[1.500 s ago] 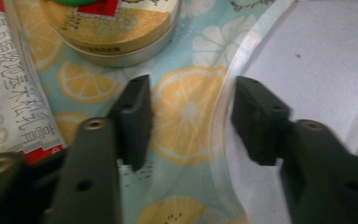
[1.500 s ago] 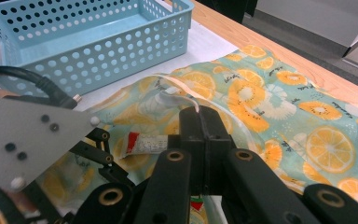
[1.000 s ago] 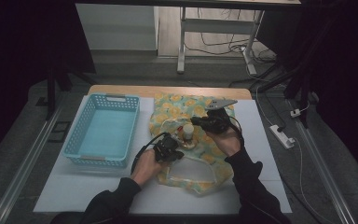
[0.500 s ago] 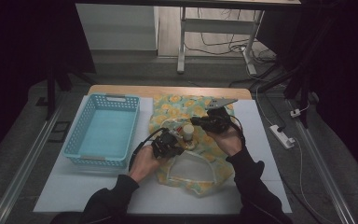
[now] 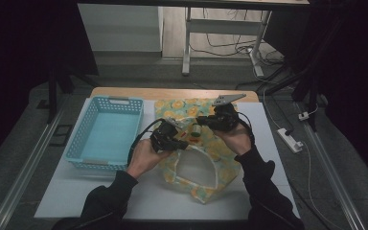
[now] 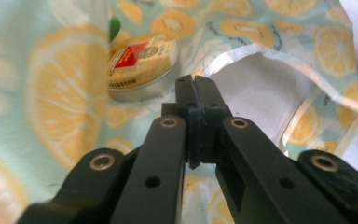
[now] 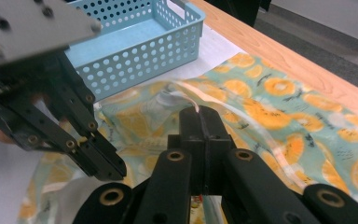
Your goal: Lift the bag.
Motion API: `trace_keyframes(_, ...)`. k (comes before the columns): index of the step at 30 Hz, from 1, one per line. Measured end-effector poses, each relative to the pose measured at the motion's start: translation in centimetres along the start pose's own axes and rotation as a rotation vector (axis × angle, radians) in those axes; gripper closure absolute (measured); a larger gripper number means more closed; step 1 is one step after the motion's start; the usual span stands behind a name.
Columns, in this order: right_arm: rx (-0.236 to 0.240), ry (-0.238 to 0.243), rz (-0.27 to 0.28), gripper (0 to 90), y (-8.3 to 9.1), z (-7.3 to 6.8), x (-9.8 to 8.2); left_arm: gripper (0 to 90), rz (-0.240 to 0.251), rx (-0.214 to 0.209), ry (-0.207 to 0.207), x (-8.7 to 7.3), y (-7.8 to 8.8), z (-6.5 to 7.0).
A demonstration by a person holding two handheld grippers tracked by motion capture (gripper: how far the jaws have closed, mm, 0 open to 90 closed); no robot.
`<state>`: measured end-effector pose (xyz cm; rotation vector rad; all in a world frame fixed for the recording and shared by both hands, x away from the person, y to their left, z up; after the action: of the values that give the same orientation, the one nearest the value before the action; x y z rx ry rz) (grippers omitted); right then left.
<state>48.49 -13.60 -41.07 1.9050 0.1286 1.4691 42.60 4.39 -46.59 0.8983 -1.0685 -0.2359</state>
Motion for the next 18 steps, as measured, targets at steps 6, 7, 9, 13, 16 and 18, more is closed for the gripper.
trace_keyframes(6,0.007,0.013,-0.009,90.0,0.3,-0.3,1.2,89.7,0.029,0.002,0.005,1.4,2.1,-0.2)
trace_keyframes(7,0.006,0.013,-0.015,90.0,0.4,-0.3,1.4,89.7,0.031,-0.001,0.007,1.6,2.3,-0.2)
trace_keyframes(9,0.009,0.016,-0.018,90.0,0.5,-0.4,1.7,89.7,0.036,-0.005,0.007,2.0,2.9,-0.4)
trace_keyframes(13,0.014,0.022,-0.015,90.0,0.9,-0.6,2.3,89.8,0.066,-0.008,0.015,2.8,4.4,-0.8)
trace_keyframes(16,0.017,0.029,-0.012,90.0,1.2,-0.9,2.8,89.7,0.097,-0.008,0.025,3.4,5.6,-1.1)
trace_keyframes(18,0.024,0.038,-0.004,90.0,1.4,-1.1,3.2,89.7,0.105,-0.002,0.018,3.9,6.4,-1.1)
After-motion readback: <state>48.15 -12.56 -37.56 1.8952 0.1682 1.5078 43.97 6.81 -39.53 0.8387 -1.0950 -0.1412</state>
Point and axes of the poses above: each handheld gripper's, and its own axes: y roughly backward along the jaws, x roughly out of its top, z roughly to its right, the point moved 3 cm from there along -y, roughly forward along the jaws, and after that the axes turned 4 degrees about -y, right-handed, at the moved point
